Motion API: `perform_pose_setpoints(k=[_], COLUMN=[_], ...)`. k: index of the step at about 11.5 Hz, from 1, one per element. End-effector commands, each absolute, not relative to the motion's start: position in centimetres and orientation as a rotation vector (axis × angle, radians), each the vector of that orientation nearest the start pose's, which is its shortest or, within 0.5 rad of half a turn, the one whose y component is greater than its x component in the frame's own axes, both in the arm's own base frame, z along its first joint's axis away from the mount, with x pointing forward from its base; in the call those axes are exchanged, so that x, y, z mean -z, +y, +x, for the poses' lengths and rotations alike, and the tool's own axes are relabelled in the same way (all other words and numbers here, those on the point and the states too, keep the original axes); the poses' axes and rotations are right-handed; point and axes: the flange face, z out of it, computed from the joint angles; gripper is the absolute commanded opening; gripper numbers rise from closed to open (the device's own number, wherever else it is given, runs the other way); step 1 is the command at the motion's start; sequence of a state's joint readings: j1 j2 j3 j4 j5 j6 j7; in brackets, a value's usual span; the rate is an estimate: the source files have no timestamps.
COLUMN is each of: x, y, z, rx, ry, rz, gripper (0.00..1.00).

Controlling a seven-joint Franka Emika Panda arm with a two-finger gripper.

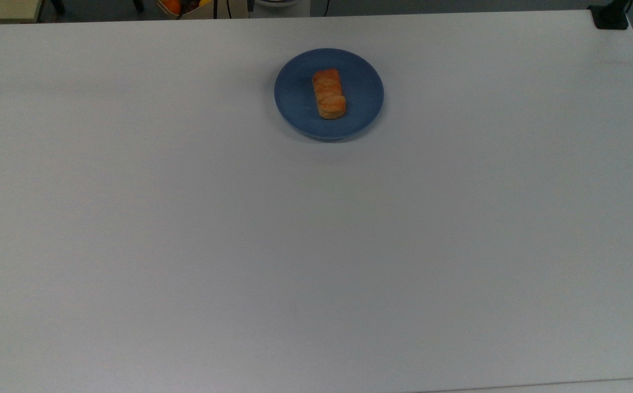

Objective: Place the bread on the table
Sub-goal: 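Move the gripper down over the orange bread roll on the blue plate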

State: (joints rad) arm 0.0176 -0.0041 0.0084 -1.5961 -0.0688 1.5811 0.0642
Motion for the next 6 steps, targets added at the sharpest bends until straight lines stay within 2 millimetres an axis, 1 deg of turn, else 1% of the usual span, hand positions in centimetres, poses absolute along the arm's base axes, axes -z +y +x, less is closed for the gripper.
perform_pose_setpoints(k=[1,6], x=[-61.59,-61.47], y=[0.88,0.97], z=[55.08,55.27], rx=[-0.031,-0.034], ry=[0.033,0.031], rz=[-3.194,-3.194], gripper=[1.00,1.00])
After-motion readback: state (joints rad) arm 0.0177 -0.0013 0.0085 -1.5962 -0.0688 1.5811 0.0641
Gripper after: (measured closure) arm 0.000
